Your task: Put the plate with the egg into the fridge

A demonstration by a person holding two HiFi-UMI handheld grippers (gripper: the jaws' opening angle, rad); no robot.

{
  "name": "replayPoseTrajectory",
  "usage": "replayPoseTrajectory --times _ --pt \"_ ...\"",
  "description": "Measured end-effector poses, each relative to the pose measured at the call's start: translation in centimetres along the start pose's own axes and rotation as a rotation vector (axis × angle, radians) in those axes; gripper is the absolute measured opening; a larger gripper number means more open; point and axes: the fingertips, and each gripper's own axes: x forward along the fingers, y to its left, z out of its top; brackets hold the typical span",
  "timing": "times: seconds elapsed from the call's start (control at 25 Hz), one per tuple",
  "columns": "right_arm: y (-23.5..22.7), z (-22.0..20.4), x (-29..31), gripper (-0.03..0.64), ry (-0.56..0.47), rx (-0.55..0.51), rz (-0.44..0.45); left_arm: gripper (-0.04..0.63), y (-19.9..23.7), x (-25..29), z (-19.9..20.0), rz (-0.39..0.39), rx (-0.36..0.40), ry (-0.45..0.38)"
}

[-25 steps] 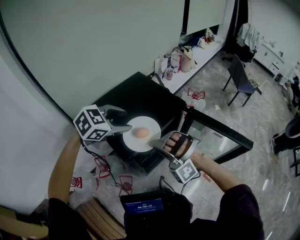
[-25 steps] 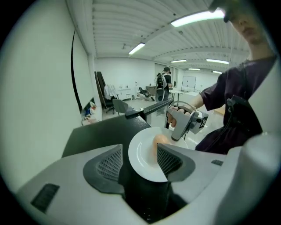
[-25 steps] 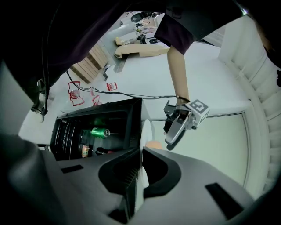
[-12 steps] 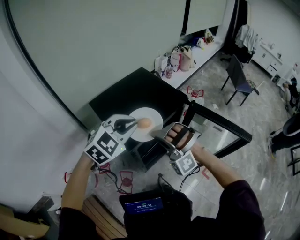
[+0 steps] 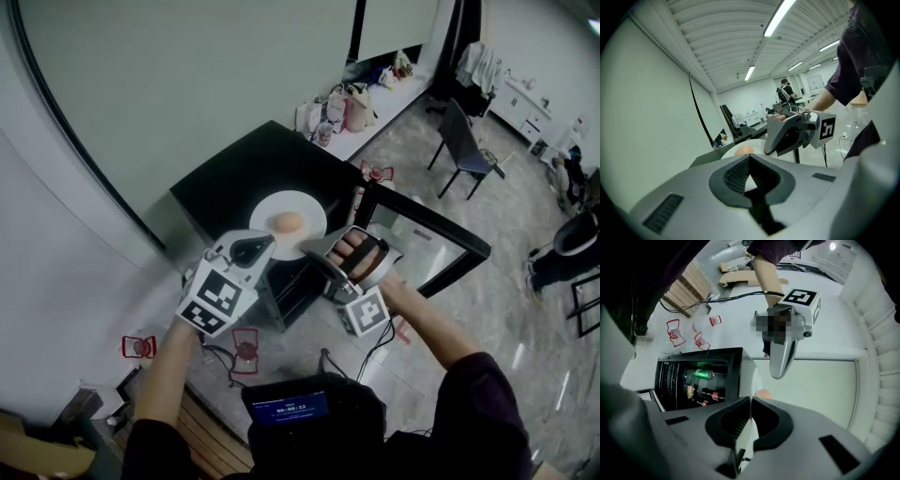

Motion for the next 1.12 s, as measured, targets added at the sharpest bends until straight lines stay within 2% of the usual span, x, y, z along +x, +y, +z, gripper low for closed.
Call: replayPoseTrajectory --times 0.2,0.36,0.68,0.84,1.12 --pt "0.9 -0.6 -1.9 0.023 -0.001 0.018 -0.014 0.009 -2.1 0.5 1.2 0.065 -0.062 -0.037" --pt "1.8 -1.7 -4.6 0.023 -0.014 0.041 -0.033 0.009 -4.4 1.0 2.1 0.139 -0.121 -0.032" --pt "6.3 -3.5 -10.2 0.023 -0.015 0.079 -0.055 0.009 -10.5 1.2 2.0 0.344 -0.334 -0.038" --pt "8.6 -3.6 -11.7 0.023 -0.021 0.1 -0.025 0.009 -13.9 1.5 1.1 0.376 -0.399 -0.012" --pt "10.7 -1.8 -12.9 0.023 -0.027 0.124 -0.013 0.009 -17.5 1.4 0.1 0.388 -0.409 -0.011"
